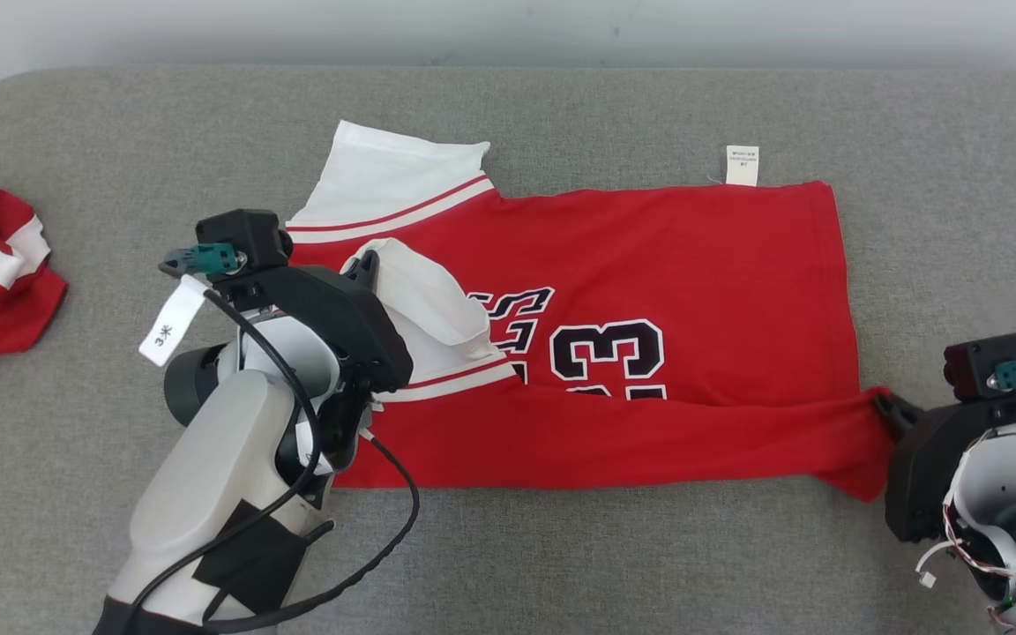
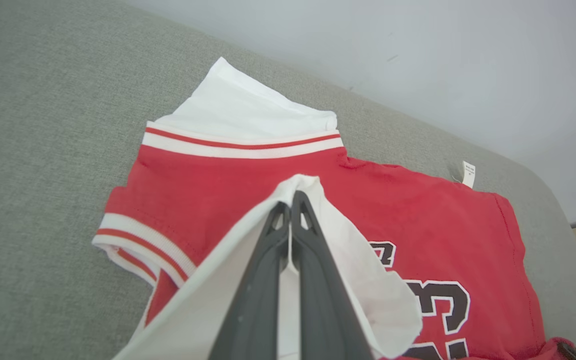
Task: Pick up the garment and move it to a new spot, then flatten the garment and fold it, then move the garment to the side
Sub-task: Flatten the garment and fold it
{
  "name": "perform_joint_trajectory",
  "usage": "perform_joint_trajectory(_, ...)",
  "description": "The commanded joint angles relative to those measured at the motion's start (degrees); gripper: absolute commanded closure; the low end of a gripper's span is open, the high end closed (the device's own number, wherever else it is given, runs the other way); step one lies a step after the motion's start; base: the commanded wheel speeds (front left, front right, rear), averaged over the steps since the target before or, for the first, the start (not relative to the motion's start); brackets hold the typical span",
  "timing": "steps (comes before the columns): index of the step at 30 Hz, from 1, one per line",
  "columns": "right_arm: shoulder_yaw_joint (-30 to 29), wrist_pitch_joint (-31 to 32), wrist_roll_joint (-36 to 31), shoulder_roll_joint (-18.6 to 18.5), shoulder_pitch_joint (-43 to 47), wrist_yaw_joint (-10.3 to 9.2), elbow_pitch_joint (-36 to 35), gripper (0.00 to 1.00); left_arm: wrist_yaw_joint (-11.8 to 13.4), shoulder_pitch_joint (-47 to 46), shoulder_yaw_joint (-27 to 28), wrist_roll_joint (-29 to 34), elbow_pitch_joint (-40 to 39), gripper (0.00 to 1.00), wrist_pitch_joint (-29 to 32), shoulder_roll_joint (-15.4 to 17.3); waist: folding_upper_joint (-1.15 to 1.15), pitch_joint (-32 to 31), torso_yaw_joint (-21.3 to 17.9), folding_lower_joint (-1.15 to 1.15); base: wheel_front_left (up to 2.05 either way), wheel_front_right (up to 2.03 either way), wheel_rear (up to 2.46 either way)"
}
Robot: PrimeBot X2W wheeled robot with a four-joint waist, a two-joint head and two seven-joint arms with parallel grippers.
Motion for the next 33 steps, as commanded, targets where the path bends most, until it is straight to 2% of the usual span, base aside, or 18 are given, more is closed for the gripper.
perform_joint_trajectory(1,-0.1,-1.7,-0.6,-0.3,-1.6,-0.04,0.2,1.0,-0.2,-0.6,0.5,-0.2,1.1,1.0,-0.7,0.2,-0.01,-0.1,0.0,0.0,0.0,0.0,0.0)
perform_joint_trajectory(4,-0.4,-2.9,-0.9,-0.2,-2.0,-0.04,0.8,1.0,-0.3,-0.7,1.1,-0.7,2.0,1.0,-1.5,0.3,-0.01,-0.4,0.4,0.0,0.0,0.0,0.0)
perform_joint_trajectory(11,-0.5,-4.6,-1.2,-0.4,-2.0,-0.04,1.3,1.0,1.5,-0.4,1.9,-0.3,2.9,1.0,-2.5,1.3,-0.01,-1.0,1.3,0.0,0.0,0.0,0.0)
perform_joint_trajectory(14,-0.3,-4.4,-1.3,-0.2,-2.1,-0.04,2.0,1.0,1.3,0.4,1.7,-1.0,3.2,1.0,-1.8,1.2,-0.01,-1.0,1.5,0.0,0.0,0.0,0.0)
perform_joint_trajectory(15,-0.2,-4.4,-1.4,-0.1,-2.2,-0.03,2.3,0.95,1.1,0.4,1.4,-0.8,3.4,1.0,-1.7,1.2,-0.01,-1.0,1.5,0.0,0.0,0.0,0.0)
perform_joint_trajectory(16,-0.1,-4.4,-1.3,0.1,-2.3,-0.04,2.5,0.0,0.9,0.4,1.4,-0.9,3.6,1.0,-1.9,1.2,-0.01,-1.0,1.6,0.0,0.0,0.0,0.0)
perform_joint_trajectory(17,-0.4,-4.6,-1.1,0.4,-2.6,-0.03,2.8,0.0,0.8,0.2,1.3,-0.9,3.8,0.65,-2.2,1.1,-0.01,-1.0,1.5,0.0,0.0,0.0,0.0)
perform_joint_trajectory(18,-0.2,-5.3,-0.9,0.6,-3.0,-0.03,2.8,0.0,0.6,0.3,1.3,-1.4,4.1,0.0,-2.1,1.0,-0.01,-1.0,1.5,0.0,0.0,0.0,0.0)
perform_joint_trajectory(24,1.7,-10.1,-0.8,-0.4,-4.4,-0.03,2.2,0.0,0.6,-0.5,1.1,-0.6,5.2,0.0,-4.0,1.4,-0.01,-1.4,1.4,0.0,0.0,0.0,0.0)
perform_joint_trajectory(31,0.0,-15.0,-0.8,-0.1,-4.5,-0.03,1.7,0.0,-1.4,0.5,0.1,1.4,3.2,0.0,-8.2,3.3,-0.01,-3.1,1.5,0.0,0.0,0.0,0.0)
perform_joint_trajectory(33,-1.6,-15.5,-1.3,0.7,-4.0,-0.04,1.5,0.0,-1.2,1.7,-1.0,2.5,2.8,0.0,-8.8,4.3,-0.01,-3.8,1.4,0.0,0.0,0.0,0.0)
